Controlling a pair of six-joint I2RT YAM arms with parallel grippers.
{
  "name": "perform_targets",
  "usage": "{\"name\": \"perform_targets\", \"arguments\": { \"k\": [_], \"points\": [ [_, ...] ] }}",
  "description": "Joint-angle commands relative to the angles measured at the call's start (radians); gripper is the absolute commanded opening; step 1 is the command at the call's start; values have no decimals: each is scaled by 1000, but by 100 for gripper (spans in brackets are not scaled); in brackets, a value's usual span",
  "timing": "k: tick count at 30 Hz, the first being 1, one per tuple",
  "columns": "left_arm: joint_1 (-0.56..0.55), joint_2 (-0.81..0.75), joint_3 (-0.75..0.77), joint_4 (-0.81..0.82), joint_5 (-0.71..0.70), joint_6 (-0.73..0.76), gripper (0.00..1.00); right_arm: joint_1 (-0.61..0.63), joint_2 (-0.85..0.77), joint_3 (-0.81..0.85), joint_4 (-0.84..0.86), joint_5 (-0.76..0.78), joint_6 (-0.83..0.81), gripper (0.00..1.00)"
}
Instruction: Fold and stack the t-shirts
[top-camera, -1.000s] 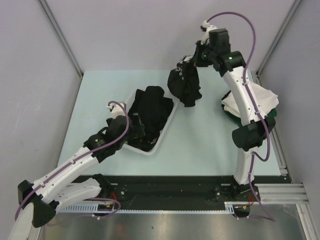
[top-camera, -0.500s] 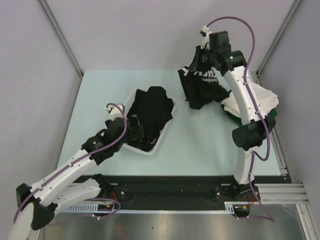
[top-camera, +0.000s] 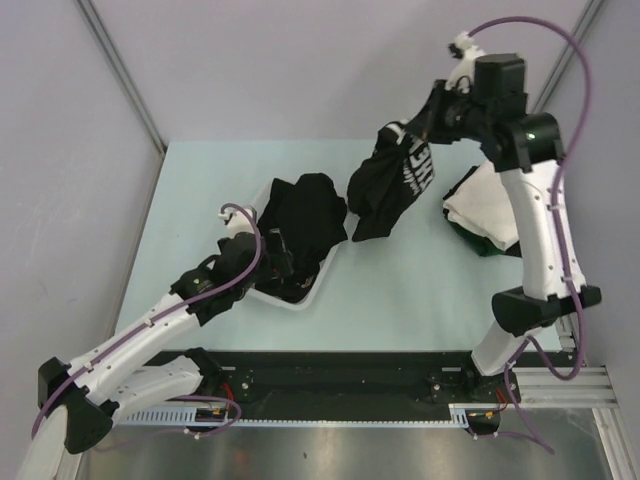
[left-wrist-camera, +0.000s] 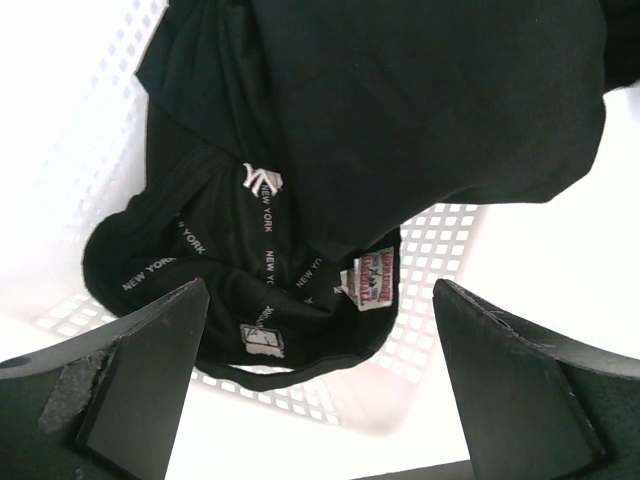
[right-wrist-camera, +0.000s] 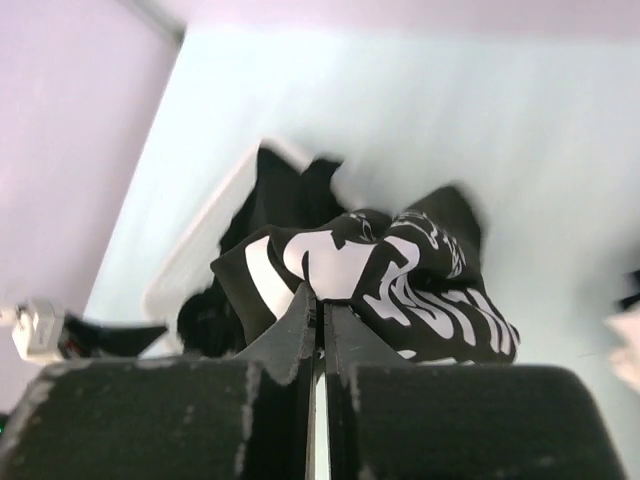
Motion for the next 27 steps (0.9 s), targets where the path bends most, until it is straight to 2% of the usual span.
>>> {"name": "perform_targets", "arguments": {
  "k": [1,4,7,10,13,17,20,22,23,25,27],
  "points": [
    [6,15,24,37,32,19,100,-24,-122,-18,161,81,-8,0],
    [6,23,29,47,43,27,99,-21,-178,-61,277,135,-33,0],
    [6,26,46,35,39,39,100,-12,-210,-49,362,97,7,0],
    [6,19,47,35,40,48,99,40,-222,-54,324,39,59,0],
    [6,19,38,40,43,51,100,112,-260,-157,247,42,96,0],
    [6,29,21,57,55,51,99,147,-348,-316,220,16,179,0],
    [6,49,24,61,72,55,100,149,-389,-330,195,-27,231,0],
    [6,69,32,63,74,62,99,149,-396,-330,154,-6,211,0],
    [6,74,33,69,78,67,100,149,-397,-339,144,25,149,0],
    [6,91,33,83,85,74,99,143,-391,-409,166,138,63,0],
    [6,112,41,95,98,79,99,89,-344,-483,227,183,-49,0]
  ]
}}
